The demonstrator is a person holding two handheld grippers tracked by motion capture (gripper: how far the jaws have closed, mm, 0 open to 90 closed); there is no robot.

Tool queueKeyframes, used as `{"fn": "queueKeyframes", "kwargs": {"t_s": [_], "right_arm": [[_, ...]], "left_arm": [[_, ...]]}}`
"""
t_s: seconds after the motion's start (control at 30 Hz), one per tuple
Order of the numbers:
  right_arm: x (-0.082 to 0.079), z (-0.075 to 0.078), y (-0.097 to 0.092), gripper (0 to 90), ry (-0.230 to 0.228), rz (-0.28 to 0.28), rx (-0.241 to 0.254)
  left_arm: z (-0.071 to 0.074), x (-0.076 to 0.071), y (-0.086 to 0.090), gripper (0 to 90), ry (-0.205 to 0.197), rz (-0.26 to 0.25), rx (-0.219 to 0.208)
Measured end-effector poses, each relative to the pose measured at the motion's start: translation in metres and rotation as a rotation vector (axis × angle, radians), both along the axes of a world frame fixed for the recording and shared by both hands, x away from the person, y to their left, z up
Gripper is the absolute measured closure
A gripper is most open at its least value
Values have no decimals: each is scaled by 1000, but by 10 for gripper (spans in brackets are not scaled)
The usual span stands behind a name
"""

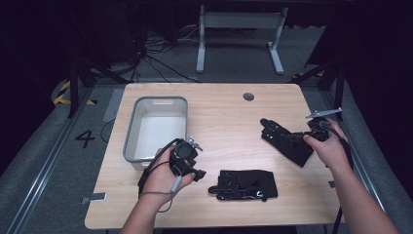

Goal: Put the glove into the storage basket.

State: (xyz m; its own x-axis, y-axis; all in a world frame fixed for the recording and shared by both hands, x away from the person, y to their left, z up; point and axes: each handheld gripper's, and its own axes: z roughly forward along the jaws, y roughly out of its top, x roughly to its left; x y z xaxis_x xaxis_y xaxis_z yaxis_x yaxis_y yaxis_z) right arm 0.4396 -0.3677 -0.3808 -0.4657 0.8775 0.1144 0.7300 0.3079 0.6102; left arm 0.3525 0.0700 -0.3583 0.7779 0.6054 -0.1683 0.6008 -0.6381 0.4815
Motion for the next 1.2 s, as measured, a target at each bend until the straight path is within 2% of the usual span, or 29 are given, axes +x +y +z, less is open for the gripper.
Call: {"fn": "queueKeyframes", "kwargs": {"t_s": [0.13,0.33,0.5,0.57,0.73,1.0,1.13,1.2], "right_arm": [[11,-4,-8,714,3,-30,10],[21,-11,-13,701,10,-43,10],[32,-24,-24,703,17,-66,6],[36,-32,-32,720,34,-73,10],[40,-39,-40,719,52,-89,-32],[43,-51,-47,667,78,-99,-50],[42,-54,-46,667,80,-92,-61],[42,-54,-46,698,81,-91,-55]], "left_arm": [[0,0,0,487,1,-3,0],[-1,0,-1,486,1,-5,3],[-1,0,-1,485,0,-5,1],[-1,0,-1,485,2,-4,5],[-3,0,-3,483,9,-10,4],[-4,0,-5,479,8,-17,10],[-4,0,-5,477,12,-23,8],[-4,0,-6,475,10,-24,7]]}}
